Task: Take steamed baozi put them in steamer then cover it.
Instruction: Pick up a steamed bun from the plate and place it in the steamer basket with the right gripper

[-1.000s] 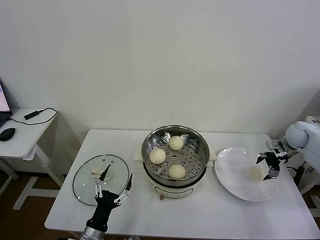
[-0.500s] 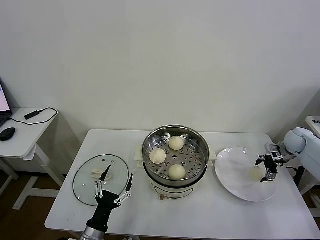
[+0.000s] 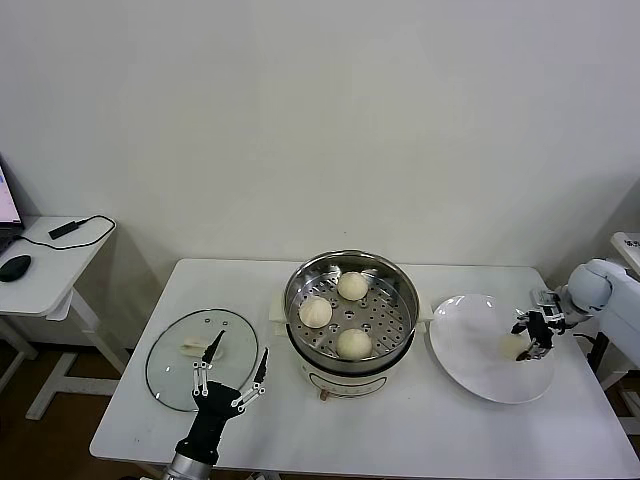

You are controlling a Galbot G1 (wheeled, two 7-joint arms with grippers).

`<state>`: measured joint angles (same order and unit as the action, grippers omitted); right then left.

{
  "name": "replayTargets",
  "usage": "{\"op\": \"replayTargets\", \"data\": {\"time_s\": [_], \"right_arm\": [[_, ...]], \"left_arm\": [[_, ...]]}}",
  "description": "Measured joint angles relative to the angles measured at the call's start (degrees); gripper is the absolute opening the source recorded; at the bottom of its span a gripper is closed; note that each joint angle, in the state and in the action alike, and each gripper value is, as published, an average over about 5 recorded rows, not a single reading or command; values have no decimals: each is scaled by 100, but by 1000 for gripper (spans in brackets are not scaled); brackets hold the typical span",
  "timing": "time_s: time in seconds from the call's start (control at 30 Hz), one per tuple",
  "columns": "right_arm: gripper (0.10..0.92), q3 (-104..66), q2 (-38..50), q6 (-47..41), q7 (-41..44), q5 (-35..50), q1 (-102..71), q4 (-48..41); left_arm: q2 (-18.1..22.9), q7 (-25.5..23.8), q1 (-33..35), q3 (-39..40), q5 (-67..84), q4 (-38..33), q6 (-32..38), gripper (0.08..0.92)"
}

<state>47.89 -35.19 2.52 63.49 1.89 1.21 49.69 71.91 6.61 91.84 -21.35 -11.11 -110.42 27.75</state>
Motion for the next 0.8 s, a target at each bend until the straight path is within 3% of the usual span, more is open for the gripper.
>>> {"op": "replayTargets", "data": {"time_s": [0.43,0.8], "right_arm": [[627,1593,-218,-382,886,1027,2179,945],[621,3056,-1005,-1017,804,2509,3869,2173]], "left_arm": [[-48,9,-25,37,-10,2,1,823],[-58,35,-54,108,-27,-20,1,823]]}}
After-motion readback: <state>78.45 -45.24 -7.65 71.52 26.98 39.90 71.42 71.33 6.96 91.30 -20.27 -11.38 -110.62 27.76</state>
